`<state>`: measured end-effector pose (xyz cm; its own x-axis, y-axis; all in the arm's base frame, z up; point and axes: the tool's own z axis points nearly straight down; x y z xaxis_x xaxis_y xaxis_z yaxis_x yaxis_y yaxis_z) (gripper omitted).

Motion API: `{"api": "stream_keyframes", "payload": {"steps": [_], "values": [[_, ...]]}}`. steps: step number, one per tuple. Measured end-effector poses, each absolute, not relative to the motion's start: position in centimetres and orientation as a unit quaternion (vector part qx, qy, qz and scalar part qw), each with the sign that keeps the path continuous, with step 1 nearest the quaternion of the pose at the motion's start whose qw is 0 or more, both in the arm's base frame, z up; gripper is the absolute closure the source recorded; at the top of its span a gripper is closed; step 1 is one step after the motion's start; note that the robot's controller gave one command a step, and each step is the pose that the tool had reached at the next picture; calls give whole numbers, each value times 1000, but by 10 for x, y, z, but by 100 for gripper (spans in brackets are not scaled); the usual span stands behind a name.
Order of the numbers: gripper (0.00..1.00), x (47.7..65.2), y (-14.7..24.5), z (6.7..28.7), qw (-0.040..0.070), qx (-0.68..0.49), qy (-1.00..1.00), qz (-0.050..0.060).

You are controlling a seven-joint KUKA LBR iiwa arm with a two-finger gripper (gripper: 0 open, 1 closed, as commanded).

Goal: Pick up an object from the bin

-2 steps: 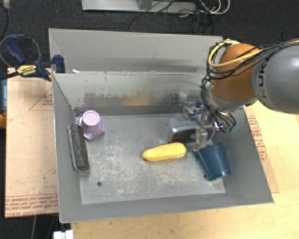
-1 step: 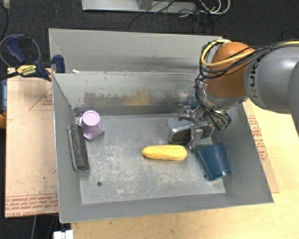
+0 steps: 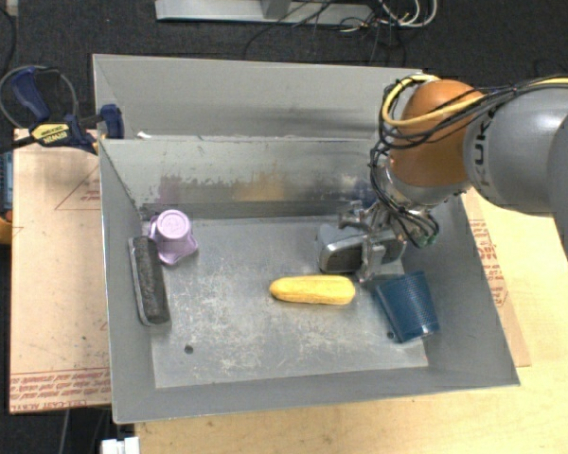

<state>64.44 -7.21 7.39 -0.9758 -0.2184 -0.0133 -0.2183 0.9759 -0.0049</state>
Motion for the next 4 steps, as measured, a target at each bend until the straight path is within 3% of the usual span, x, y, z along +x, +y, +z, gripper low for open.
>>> {"api": "stream_keyframes", "payload": {"steps": [1, 2, 3, 4], "values": [[100, 652, -72, 117, 8, -115, 993, -2], [100, 632, -79, 165, 5, -121, 993, -1], [100, 627, -78, 178, -2, -120, 993, 1], [100, 628, -86, 135, 2, -310, 951, 0]]}}
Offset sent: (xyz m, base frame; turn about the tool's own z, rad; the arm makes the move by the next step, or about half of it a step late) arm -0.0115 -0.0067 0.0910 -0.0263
